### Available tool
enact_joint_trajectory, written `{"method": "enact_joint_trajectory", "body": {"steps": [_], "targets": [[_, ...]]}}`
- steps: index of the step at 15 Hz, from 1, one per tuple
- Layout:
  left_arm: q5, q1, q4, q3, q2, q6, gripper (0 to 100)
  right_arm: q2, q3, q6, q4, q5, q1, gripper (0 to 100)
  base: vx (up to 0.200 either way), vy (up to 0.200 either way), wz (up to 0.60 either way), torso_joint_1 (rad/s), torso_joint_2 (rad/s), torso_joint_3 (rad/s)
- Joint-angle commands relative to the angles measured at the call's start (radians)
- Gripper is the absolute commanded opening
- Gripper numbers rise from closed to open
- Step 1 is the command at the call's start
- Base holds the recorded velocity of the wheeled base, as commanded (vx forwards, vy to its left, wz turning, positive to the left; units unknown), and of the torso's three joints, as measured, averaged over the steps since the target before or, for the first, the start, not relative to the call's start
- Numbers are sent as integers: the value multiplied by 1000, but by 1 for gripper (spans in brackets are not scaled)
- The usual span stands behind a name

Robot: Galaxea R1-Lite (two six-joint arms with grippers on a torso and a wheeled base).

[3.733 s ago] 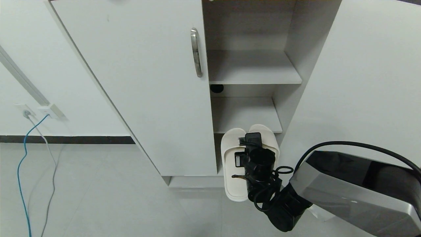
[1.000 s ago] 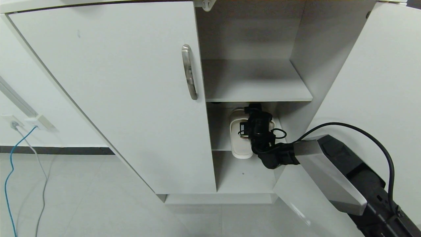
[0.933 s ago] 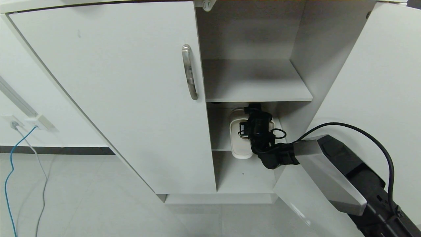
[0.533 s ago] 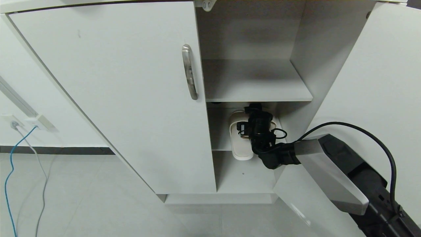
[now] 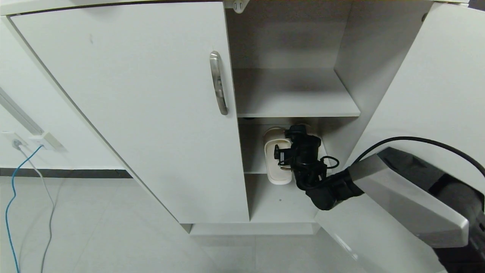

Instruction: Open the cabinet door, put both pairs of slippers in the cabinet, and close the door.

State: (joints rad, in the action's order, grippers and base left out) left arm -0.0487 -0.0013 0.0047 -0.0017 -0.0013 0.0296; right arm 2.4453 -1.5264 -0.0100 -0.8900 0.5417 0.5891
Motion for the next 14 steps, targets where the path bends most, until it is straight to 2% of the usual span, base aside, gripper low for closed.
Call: {"method": "enact_joint_trajectory", "body": {"steps": [1, 3, 7, 10, 12, 14], "targets": [[0, 0, 0, 0, 1, 1, 0, -141, 190, 1, -73, 3, 32, 100, 0, 0, 0, 0, 0, 0], [0, 0, 0, 0, 1, 1, 0, -224, 404, -1, -195, 3, 66, 100, 0, 0, 0, 0, 0, 0], [0, 0, 0, 0, 1, -2, 0, -359, 736, 1, -366, 9, 135, 100, 0, 0, 0, 0, 0, 0], [0, 0, 0, 0, 1, -2, 0, -414, 842, -4, -409, 11, 167, 100, 0, 0, 0, 0, 0, 0], [0, 0, 0, 0, 1, -2, 0, -420, 851, -4, -411, 11, 172, 100, 0, 0, 0, 0, 0, 0], [0, 0, 0, 0, 1, -3, 0, -422, 856, -4, -411, 11, 178, 100, -200, 0, 0, 2, 0, 2]]}}
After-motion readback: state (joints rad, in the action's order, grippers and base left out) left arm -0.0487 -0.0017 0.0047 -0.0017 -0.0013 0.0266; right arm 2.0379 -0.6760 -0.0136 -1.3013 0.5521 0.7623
